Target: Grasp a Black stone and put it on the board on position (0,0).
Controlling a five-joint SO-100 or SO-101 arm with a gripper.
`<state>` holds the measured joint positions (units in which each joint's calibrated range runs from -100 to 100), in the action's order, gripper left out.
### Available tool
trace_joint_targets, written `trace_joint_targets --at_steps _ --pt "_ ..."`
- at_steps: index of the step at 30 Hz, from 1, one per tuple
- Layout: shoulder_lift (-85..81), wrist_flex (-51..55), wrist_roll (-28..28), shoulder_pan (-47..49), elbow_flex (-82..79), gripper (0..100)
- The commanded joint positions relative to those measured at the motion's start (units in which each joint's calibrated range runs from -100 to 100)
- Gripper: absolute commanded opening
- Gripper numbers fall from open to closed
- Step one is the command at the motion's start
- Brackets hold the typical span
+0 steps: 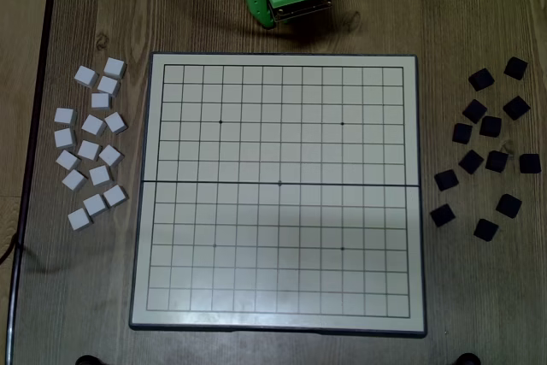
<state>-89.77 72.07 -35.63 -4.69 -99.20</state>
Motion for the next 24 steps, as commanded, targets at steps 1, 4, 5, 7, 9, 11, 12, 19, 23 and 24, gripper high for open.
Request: trace_joint_targets --at_steps 1,4,5,7,9,11,12,19,23,24 --pt "0.54 2.29 0.59 -0.36 -0.71 8" --pt "0.54 2.29 0.59 -0.36 -0.71 8" --pt "0.54 2.29 0.59 -0.36 -0.71 8" --pt "0.54 2.29 0.59 -0.36 -0.71 8" --pt "0.54 2.29 0.59 -0.36 -0.71 8" --pt "0.54 2.29 0.59 -0.36 -0.71 8" --pt "0.54 2.29 0.59 -0.36 -0.71 8" --pt "0.54 2.29 0.59 -0.36 -0.71 8" --pt "0.54 2.21 0.44 -0.64 -0.71 9" --pt "0.54 2.21 -0.20 -2.37 -0.71 13"
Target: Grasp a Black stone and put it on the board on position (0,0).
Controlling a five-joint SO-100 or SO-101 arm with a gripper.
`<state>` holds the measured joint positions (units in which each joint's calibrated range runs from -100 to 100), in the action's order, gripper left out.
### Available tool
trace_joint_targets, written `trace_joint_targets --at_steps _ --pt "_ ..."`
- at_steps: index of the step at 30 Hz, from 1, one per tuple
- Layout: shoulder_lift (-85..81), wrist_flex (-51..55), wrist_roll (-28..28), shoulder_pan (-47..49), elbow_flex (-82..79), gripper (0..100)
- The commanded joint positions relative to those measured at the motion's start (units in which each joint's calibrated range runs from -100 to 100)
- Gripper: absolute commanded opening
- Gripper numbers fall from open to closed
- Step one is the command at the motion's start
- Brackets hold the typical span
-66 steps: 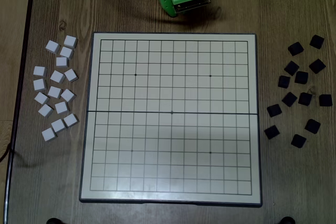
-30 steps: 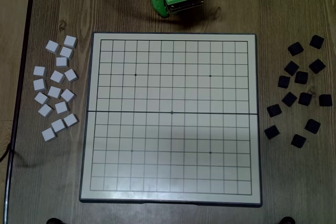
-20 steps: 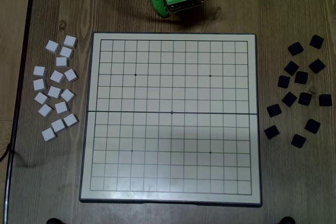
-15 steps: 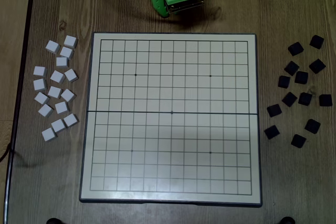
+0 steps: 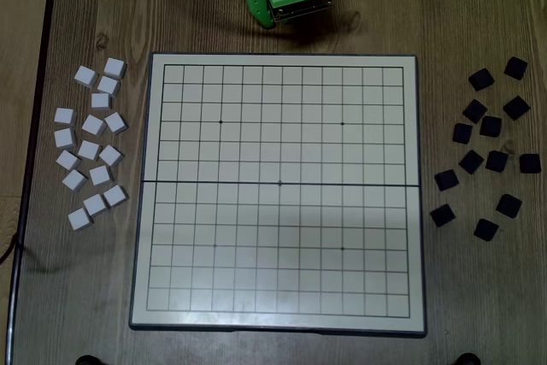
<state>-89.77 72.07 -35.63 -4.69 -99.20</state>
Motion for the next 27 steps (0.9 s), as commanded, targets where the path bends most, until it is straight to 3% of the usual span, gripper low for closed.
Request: trace_joint_targets --at_steps 1,5,11,14,15,18,27 --pt "0.54 2.29 -0.83 -4.64 -0.71 12" --pt "0.54 2.29 -0.44 -11.65 -0.71 12" --pt "0.54 2.29 -0.29 -13.02 -0.71 12" --pt "0.54 2.29 -0.29 -13.02 -0.71 23" --pt "0.54 2.29 -0.24 -13.02 -0.71 23" --pt "0.54 2.29 -0.34 -13.20 -0.71 7" --pt "7.41 0.72 -3.52 -6.92 2.77 6"
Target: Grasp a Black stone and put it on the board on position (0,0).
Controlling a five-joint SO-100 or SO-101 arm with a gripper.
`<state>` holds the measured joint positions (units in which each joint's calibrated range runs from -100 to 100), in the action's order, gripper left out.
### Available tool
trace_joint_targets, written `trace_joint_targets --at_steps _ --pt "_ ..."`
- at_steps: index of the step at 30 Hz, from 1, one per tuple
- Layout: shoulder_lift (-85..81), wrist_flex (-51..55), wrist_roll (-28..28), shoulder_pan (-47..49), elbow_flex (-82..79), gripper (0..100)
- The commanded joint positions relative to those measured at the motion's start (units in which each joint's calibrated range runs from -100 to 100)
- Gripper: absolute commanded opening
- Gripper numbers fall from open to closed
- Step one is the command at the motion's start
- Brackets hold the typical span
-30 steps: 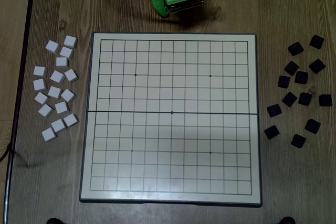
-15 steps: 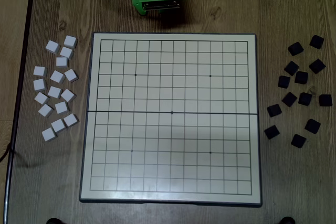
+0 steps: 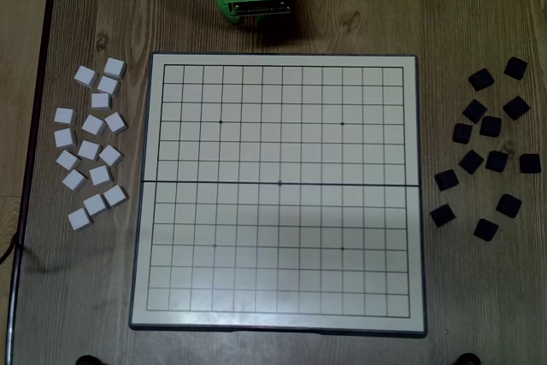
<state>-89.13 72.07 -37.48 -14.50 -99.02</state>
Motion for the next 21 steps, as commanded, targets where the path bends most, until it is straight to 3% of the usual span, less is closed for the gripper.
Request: trace_joint_targets --at_steps 1,8,21 --pt "9.14 0.23 -2.54 4.08 3.85 6" --pt "25.00 -6.06 -4.64 13.73 16.89 6" --pt "43.82 -3.33 -14.07 34.03 45.10 6"
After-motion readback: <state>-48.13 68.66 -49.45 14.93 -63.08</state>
